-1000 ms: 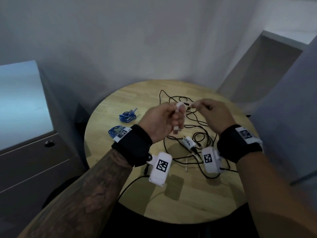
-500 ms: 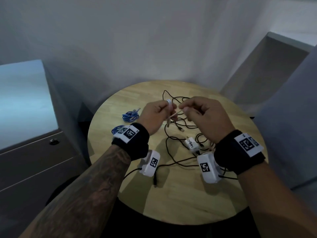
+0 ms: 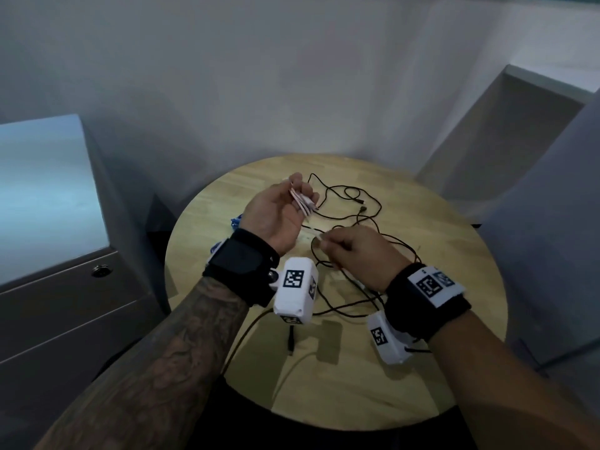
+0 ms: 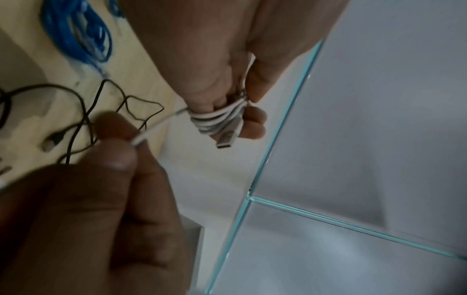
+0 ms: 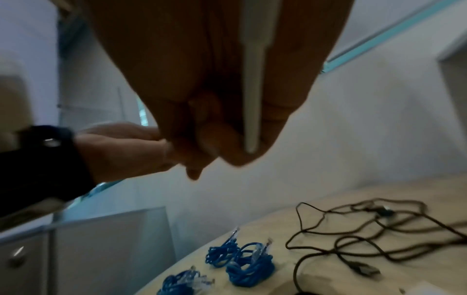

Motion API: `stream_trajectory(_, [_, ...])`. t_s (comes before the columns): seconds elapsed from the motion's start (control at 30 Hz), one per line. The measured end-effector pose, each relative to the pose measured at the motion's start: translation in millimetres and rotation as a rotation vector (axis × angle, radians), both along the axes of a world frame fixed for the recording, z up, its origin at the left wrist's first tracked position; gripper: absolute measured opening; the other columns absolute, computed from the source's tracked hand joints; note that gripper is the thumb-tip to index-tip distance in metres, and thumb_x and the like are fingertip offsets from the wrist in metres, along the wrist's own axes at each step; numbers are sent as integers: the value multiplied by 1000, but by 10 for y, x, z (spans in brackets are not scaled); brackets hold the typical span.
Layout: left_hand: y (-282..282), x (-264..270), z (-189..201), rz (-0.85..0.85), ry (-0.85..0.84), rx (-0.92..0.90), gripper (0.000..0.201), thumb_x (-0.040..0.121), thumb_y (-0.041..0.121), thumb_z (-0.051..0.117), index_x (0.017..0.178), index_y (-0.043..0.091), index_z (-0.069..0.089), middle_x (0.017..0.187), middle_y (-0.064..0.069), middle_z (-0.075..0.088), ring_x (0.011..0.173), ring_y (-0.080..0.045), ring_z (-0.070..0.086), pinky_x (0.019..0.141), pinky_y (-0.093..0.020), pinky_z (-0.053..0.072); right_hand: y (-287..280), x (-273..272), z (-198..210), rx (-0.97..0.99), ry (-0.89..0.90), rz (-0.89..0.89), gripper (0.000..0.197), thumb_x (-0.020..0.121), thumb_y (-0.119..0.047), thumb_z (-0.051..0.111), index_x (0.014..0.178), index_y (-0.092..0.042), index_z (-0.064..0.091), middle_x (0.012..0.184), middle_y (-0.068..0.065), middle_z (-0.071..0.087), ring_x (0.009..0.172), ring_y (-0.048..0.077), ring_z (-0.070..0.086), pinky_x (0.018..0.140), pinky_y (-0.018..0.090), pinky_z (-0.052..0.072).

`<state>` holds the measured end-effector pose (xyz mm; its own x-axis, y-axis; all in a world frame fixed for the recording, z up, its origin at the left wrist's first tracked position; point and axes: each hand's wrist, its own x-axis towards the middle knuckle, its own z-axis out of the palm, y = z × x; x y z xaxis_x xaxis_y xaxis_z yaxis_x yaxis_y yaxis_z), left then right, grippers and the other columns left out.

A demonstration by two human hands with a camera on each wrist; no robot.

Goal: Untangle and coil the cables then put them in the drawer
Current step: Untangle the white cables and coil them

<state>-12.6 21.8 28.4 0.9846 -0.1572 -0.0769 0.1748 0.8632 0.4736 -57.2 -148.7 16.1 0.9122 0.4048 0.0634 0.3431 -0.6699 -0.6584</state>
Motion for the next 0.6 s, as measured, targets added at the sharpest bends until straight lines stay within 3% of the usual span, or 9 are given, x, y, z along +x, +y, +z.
stream_trajectory(0.03, [15, 35, -37, 63, -10, 38, 22, 101, 8, 37, 94, 1, 56, 72, -4, 59, 68, -17, 61, 78, -33, 56, 60, -24, 7, -43, 13, 33, 29, 101, -33, 52, 77, -25, 66, 60, -6, 61, 50, 5, 51, 56, 25, 42])
stream_trajectory(0.1, [64, 106, -117, 159, -57, 179, 21, 102, 6, 39, 94, -1, 57, 73, -7, 61, 71, -20, 63, 77, -33, 58, 96, -44, 42, -57, 69, 38, 29, 101, -33, 53, 84, -15, 69, 58, -4, 64, 53, 16, 60, 54, 33, 52])
stream_trajectory(0.13, [95, 134, -152, 202, -97, 304, 21, 102, 4, 40, 94, -2, 58, 74, -8, 61, 72, -21, 64, 78, -33, 58, 78, -55, 76, -30, 97, 18, 26, 100, -32, 55, 85, -16, 70, 58, -3, 65, 53, 20, 62, 52, 34, 54])
stream_trajectory(0.2, [143, 159, -210, 263, -209, 668, 20, 102, 3, 43, 95, -3, 61, 73, -8, 63, 71, -21, 66, 78, -31, 57, 3, -73, 156, 40, 101, -33, 22, 98, -30, 60, 81, -20, 70, 58, -3, 64, 49, 14, 59, 45, 25, 50])
stream_trajectory(0.27, [131, 99, -249, 197, -322, 1019, 21, 102, 7, 44, 96, -2, 62, 75, -9, 65, 68, -16, 66, 70, -25, 53, -100, -65, 233, 96, -24, -81, 17, 96, -28, 63, 83, -21, 72, 61, -6, 63, 51, 3, 55, 48, 17, 45])
stream_trajectory(0.37, [-35, -118, -256, -74, -515, 1290, 31, 104, 25, 42, 92, 5, 63, 75, -7, 66, 68, -15, 62, 68, -26, 47, -231, 5, 276, 83, -342, -178, 12, 94, -26, 64, 87, -23, 73, 69, -13, 64, 60, 0, 53, 58, 19, 41])
stream_trajectory(0.47, [-254, -326, -173, -191, -548, 1235, 36, 105, 30, 40, 87, 4, 57, 62, -2, 50, 58, -16, 50, 60, -25, 43, -302, 62, 267, 142, -451, -286, 9, 94, -26, 64, 90, -24, 72, 83, -11, 69, 69, -2, 56, 65, 21, 41])
stream_trajectory(0.53, [-310, -374, -81, -199, -454, 1012, 35, 106, 25, 38, 80, 7, 52, 55, 3, 36, 51, -15, 38, 55, -24, 40, -288, 62, 246, 275, -309, -279, 12, 97, -24, 61, 92, -22, 72, 83, -7, 70, 72, 5, 60, 68, 29, 48])
stream_trajectory(0.6, [-284, -345, -9, -249, -359, 752, 37, 106, 24, 34, 74, 10, 47, 54, 3, 30, 48, -13, 32, 54, -27, 37, -235, 16, 244, 390, -90, -189, 16, 99, -19, 57, 100, -20, 73, 77, -10, 68, 66, 8, 57, 65, 27, 47])
